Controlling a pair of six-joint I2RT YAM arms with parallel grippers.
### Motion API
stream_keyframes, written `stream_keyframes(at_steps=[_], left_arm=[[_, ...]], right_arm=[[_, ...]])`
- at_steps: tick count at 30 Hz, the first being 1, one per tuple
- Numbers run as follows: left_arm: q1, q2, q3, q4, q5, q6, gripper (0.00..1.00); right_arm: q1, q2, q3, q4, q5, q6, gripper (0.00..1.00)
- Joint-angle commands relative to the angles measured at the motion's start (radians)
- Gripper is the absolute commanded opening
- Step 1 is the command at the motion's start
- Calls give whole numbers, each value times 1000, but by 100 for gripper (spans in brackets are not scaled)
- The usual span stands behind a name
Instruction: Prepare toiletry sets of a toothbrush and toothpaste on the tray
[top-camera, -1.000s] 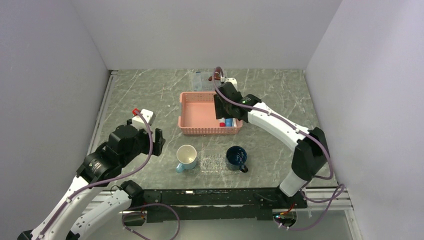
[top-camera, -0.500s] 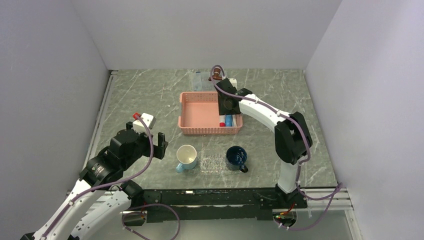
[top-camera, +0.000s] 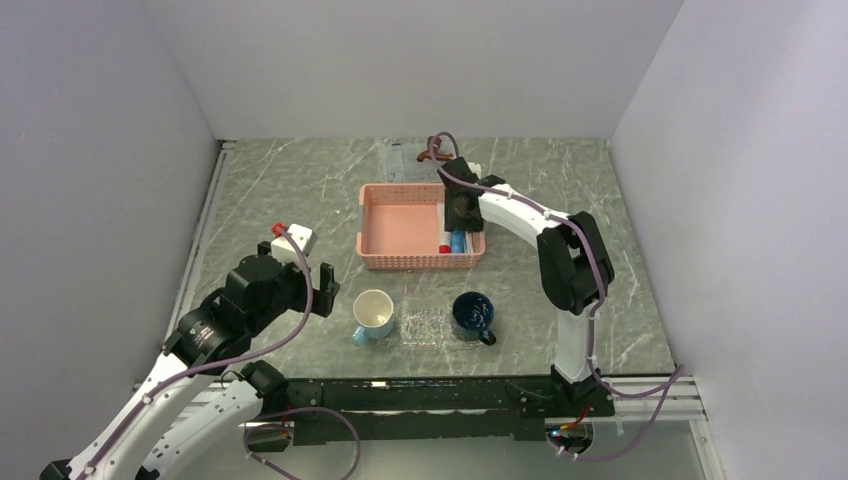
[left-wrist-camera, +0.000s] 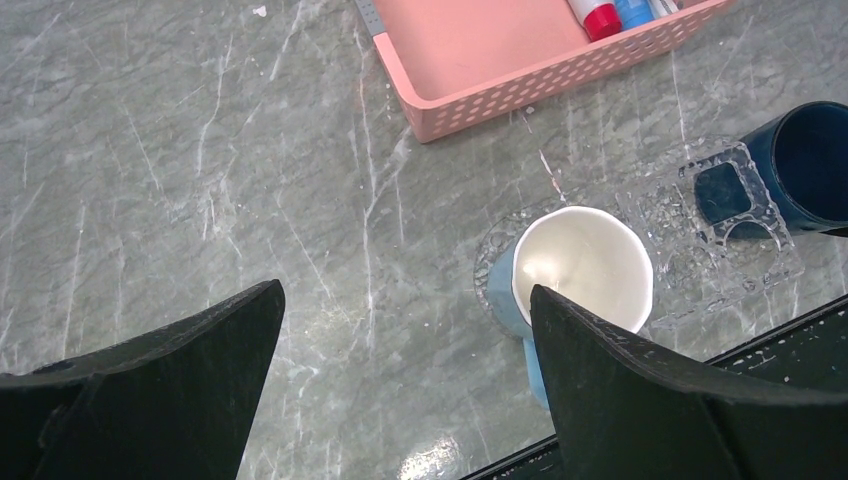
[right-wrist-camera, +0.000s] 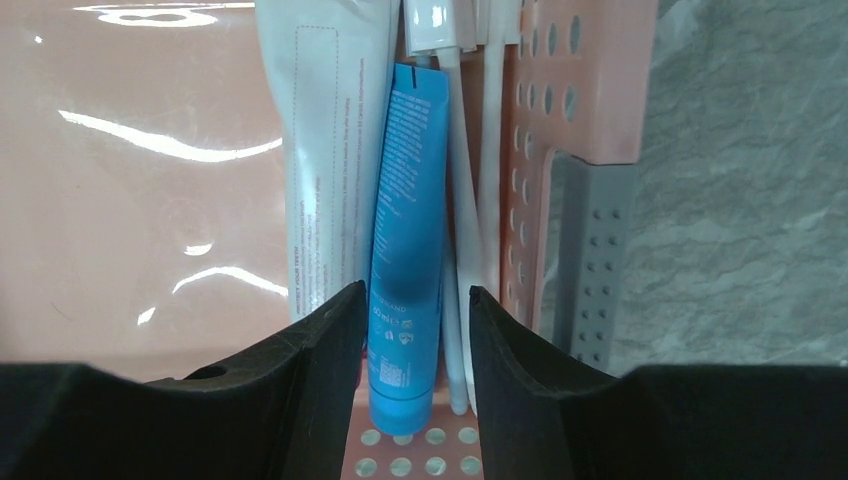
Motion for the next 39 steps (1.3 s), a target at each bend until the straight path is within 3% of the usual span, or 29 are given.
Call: stream_keyframes(at_steps=[1, 11, 21, 31, 39], left_arm=[[3, 4, -4, 49, 13, -2, 99], [3, 7, -4, 47, 11, -3, 99], [3, 12, -4, 46, 7, -4, 99], [4, 11, -2, 43, 0, -6, 99], [4, 8, -3, 48, 11, -6, 100]], right_arm=[[-4, 29, -3, 42, -46, 29, 44], [-7, 76, -19, 61, -79, 53, 41], [-11, 40, -28, 67, -73, 45, 18], [-9, -74, 45, 18, 0, 4, 17], [-8, -205, -10, 102, -7, -65, 17]])
